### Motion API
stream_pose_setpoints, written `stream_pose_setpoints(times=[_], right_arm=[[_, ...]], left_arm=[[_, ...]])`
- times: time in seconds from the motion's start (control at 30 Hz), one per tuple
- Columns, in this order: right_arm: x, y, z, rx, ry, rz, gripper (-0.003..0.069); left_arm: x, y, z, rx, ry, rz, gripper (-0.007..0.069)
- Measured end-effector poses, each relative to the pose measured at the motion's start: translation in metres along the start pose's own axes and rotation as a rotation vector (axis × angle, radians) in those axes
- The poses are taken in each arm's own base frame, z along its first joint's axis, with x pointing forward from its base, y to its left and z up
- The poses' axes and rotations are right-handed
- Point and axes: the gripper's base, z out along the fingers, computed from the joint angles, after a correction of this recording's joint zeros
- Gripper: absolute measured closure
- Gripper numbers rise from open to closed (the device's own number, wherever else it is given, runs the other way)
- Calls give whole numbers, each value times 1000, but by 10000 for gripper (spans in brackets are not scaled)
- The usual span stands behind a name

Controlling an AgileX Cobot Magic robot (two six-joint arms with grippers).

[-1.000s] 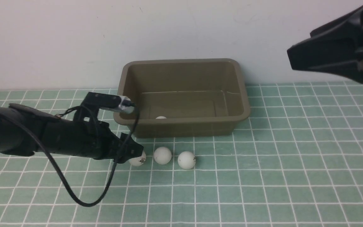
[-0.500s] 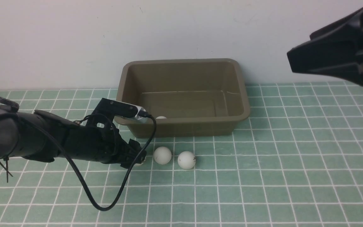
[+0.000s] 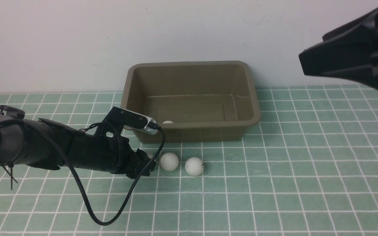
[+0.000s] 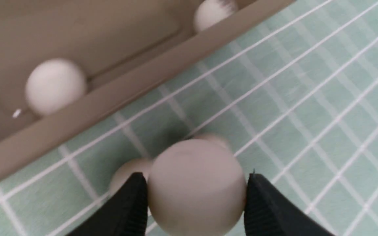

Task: Put the table tennis balls in the box on the green coffee tablecloth.
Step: 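Reach for and grasp a ping pong ball on the table beside the basket, then drop the ball into the bin, then reach for and grasp a ping pong ball on the table beside the basket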

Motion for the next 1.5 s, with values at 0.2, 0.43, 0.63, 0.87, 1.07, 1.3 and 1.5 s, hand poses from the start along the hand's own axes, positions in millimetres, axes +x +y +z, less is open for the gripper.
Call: stream_pose_setpoints(times=[0.2,0.43,0.63,0.87,1.07,1.3,1.5], right_arm=[[1,0,0,-3,6,0,270],[2,1,0,-8,19,1,270],[3,1,0,-12,28,5,270],[3,1,0,-13,29,24,270],[3,1,0,-13,29,26,270],[3,1,0,-13,29,26,270],[3,1,0,-13,30,26,270]], left_arm=[[-20,-12,-16,38,-90,81,290],[-43,-1,-14,-61,-194,177,290],[-54,22,16,-105,-206,263,290],[-57,42,41,-148,-177,271,222],[-68,35,23,-166,-192,156,169],[-71,-16,-18,141,-48,134,244],[-56,-24,-32,142,160,41,371]])
